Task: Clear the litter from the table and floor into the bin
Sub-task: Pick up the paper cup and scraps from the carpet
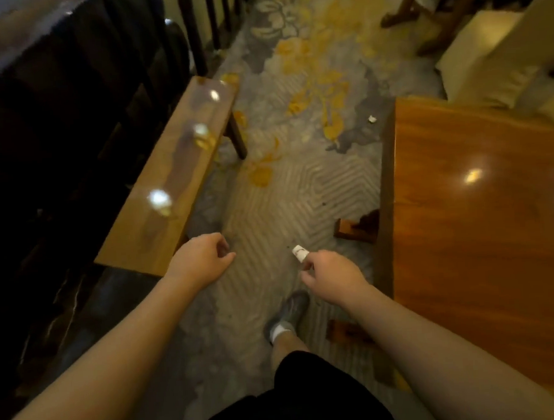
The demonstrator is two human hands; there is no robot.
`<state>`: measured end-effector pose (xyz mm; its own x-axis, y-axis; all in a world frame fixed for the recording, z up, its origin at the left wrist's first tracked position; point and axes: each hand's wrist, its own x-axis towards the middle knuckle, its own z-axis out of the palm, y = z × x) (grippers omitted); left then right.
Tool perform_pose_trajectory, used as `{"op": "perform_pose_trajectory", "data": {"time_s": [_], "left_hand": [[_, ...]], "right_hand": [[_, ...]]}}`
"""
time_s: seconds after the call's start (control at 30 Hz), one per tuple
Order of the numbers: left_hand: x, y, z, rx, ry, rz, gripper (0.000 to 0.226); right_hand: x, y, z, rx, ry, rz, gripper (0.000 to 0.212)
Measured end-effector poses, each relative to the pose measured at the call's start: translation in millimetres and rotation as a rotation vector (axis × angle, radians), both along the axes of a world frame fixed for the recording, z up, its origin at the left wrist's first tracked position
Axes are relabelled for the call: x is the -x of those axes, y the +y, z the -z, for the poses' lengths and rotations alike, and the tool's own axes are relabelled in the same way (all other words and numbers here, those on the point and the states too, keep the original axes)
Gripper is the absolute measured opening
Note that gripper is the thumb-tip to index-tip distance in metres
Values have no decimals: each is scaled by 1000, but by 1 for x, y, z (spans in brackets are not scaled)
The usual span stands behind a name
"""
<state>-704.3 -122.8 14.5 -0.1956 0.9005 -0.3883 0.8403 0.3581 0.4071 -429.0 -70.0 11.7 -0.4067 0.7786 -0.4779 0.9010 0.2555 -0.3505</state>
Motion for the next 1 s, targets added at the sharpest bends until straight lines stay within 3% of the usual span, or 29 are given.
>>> {"op": "perform_pose_trajectory", "data": {"time_s": [0.27, 0.47, 0.73, 1.0], "left_hand": [[-1, 190, 41, 103, 29, 134, 27], [-15, 294, 125, 219, 2, 229, 29], [-29, 413, 331, 267, -6, 367, 30], [-20, 457, 545, 303, 55, 482, 33]], "right_hand": [[9, 166, 90, 159, 11, 131, 23], [7, 245, 184, 273, -61, 294, 27], [10, 311, 388, 342, -97, 518, 36], [22, 311, 599, 452, -250, 562, 65]]}}
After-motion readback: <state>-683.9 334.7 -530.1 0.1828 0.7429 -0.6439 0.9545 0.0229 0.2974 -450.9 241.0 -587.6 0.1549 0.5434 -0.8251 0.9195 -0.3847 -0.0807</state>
